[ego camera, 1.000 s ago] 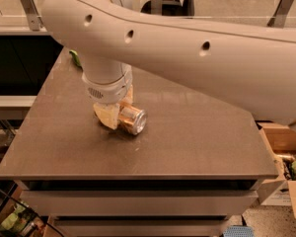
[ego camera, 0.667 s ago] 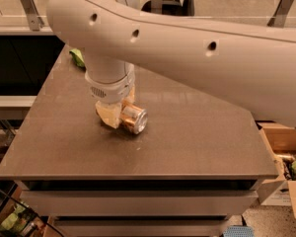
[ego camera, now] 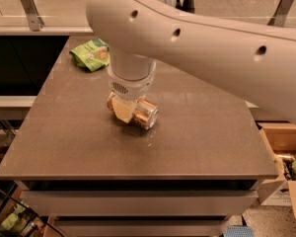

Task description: Place orange can upright

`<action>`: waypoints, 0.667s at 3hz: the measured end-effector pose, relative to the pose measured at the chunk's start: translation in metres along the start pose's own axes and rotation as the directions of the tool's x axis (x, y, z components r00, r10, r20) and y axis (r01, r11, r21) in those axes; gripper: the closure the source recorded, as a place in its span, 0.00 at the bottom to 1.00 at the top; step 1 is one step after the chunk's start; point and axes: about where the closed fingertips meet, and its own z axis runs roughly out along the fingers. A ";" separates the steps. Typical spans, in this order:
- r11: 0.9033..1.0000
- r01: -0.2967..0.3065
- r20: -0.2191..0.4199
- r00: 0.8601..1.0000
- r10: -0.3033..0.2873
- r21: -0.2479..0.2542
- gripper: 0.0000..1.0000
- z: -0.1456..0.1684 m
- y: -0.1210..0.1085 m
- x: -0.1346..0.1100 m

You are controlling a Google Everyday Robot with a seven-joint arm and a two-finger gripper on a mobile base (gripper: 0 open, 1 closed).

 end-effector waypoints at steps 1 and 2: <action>1.000 -0.013 0.052 0.999 0.012 0.012 1.00 -0.009 -0.015 0.009; 0.999 -0.018 0.096 0.995 0.015 0.034 1.00 -0.025 -0.030 0.013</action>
Offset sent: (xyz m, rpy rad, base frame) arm 0.0247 -0.0441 0.0460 0.1064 -0.1221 -0.0087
